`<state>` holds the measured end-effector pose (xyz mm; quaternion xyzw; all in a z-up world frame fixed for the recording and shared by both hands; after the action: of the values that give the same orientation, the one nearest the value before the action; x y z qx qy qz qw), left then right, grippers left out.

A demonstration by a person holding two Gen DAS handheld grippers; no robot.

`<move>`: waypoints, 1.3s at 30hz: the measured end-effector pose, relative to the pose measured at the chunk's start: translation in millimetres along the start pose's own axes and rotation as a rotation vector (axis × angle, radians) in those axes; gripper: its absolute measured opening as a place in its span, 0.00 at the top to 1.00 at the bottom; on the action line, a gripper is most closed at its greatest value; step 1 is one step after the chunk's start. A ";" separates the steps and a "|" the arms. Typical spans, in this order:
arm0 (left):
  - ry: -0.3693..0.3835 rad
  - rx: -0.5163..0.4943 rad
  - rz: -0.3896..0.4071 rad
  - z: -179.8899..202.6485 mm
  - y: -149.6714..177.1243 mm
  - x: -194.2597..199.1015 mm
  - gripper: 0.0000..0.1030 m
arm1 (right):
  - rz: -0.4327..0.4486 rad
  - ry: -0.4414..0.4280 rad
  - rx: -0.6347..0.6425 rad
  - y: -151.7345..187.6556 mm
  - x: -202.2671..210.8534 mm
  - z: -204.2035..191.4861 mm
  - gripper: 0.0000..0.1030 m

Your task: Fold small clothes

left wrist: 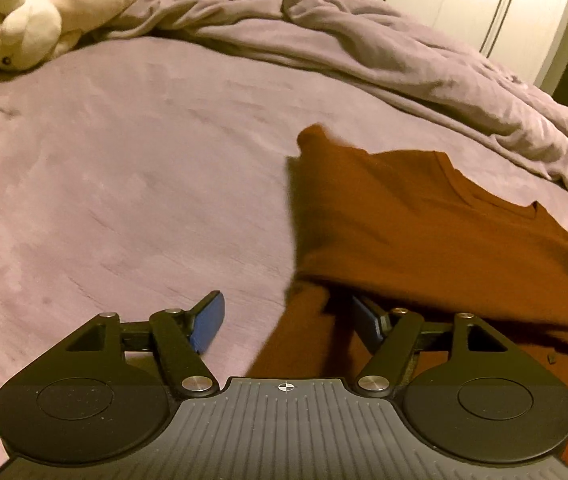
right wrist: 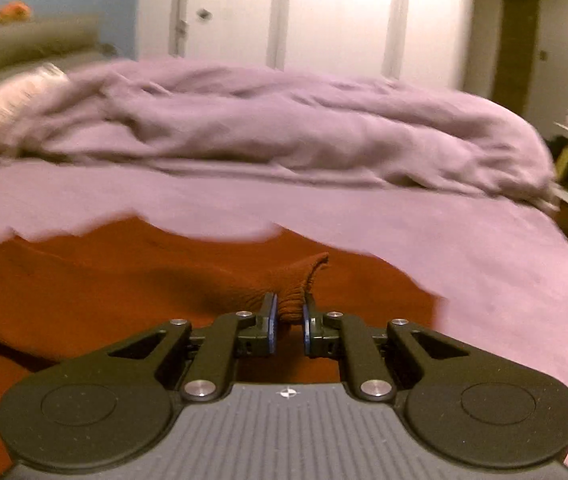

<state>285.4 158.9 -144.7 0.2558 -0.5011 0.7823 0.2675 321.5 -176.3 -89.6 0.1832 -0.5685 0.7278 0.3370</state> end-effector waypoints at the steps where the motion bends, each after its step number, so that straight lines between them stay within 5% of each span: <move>1: 0.002 0.001 -0.004 1.7 0.7 -0.7 0.27 | -0.037 0.005 -0.012 7.9 -7.6 9.5 0.89; 5: 0.014 -0.021 -0.017 10.1 1.8 -1.1 0.25 | -0.147 -0.100 -0.146 28.4 -23.5 28.0 0.80; 9: 0.010 -0.052 -0.028 18.3 -0.5 -4.2 0.24 | -0.174 -0.184 -0.278 29.7 -31.6 33.9 0.60; 12: 0.006 -0.073 -0.043 25.5 -0.8 -9.5 0.23 | -0.199 -0.209 -0.307 29.7 -40.3 30.3 0.60; 14: -0.011 -0.089 -0.055 28.7 -0.9 -13.3 0.23 | -0.192 -0.187 -0.268 26.9 -41.7 23.8 0.75; 15: -0.019 -0.096 -0.056 29.6 -1.1 -13.6 0.23 | -0.182 -0.162 -0.232 25.1 -41.3 21.7 0.95; 22: -0.049 -0.065 -0.059 19.5 -2.8 -17.4 0.22 | 0.009 0.130 0.045 13.6 -30.0 27.3 0.95; 32: -0.062 -0.093 -0.062 9.0 -2.6 -10.5 0.15 | -0.006 0.170 0.146 24.1 -51.0 17.0 0.94; 34: -0.062 -0.083 -0.068 4.8 -2.6 -6.7 0.15 | -0.010 0.167 0.099 25.0 -48.7 27.1 0.81; 39: -0.051 -0.105 -0.048 8.1 -12.3 19.9 0.16 | 0.041 0.215 -0.017 11.5 -26.3 52.3 0.77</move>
<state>280.4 159.0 -120.4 0.2733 -0.5419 0.7414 0.2863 326.0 -234.9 -99.8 0.0896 -0.5391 0.7450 0.3825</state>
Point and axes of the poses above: each gripper's, at about its wrist camera, not at the fingertips, and x roughly against the way its jaws point, z to its right, y to its underside, the point moved 8 cm from there along -x, roughly the way its jaws point, and after that the axes turned 14 degrees about y, right-handed, at the moved point
